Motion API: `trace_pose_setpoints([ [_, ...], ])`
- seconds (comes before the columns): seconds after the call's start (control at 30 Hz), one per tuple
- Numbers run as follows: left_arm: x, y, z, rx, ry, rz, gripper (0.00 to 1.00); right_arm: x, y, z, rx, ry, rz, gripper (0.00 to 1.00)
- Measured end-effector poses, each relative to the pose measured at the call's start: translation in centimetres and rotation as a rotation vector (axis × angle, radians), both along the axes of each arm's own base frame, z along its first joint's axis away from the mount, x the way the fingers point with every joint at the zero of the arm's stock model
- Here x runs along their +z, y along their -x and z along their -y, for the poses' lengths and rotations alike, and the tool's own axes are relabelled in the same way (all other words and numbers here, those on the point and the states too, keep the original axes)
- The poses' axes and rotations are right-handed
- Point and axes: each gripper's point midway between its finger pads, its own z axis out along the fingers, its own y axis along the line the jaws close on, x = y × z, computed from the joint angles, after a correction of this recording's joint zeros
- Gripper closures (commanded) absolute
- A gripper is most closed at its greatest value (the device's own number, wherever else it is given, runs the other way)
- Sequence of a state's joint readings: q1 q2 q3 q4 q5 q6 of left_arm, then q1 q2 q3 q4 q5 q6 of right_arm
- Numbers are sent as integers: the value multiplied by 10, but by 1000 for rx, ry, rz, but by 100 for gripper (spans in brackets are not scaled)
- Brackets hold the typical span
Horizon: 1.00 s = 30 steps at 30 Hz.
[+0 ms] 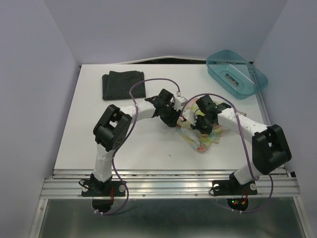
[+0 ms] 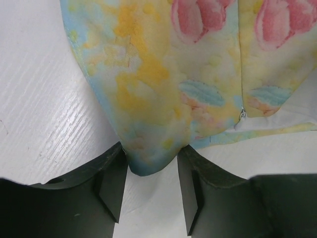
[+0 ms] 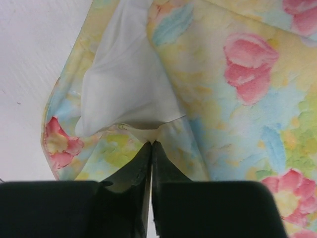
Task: Fold and stack the skirts
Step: Flatten the skirt out
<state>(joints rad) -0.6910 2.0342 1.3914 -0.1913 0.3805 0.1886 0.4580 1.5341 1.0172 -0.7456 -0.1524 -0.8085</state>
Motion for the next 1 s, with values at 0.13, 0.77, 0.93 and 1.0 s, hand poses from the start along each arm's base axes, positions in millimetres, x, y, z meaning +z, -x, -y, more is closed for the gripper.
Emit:
trace_pose_setpoints([
  [0.13, -2, -5, 0, 7, 5, -6, 73, 2, 9, 5, 11, 20, -34, 99],
  [0.77, 125, -62, -118, 340, 24, 241, 100, 239, -71, 36, -276, -272, 603, 99],
  [0.93, 195, -57, -141, 415, 66, 402, 100, 273, -82, 45, -353, -339, 711, 99],
  [1.0, 219, -53, -149, 440, 84, 458, 100, 283, -85, 44, -366, -366, 742, 99],
])
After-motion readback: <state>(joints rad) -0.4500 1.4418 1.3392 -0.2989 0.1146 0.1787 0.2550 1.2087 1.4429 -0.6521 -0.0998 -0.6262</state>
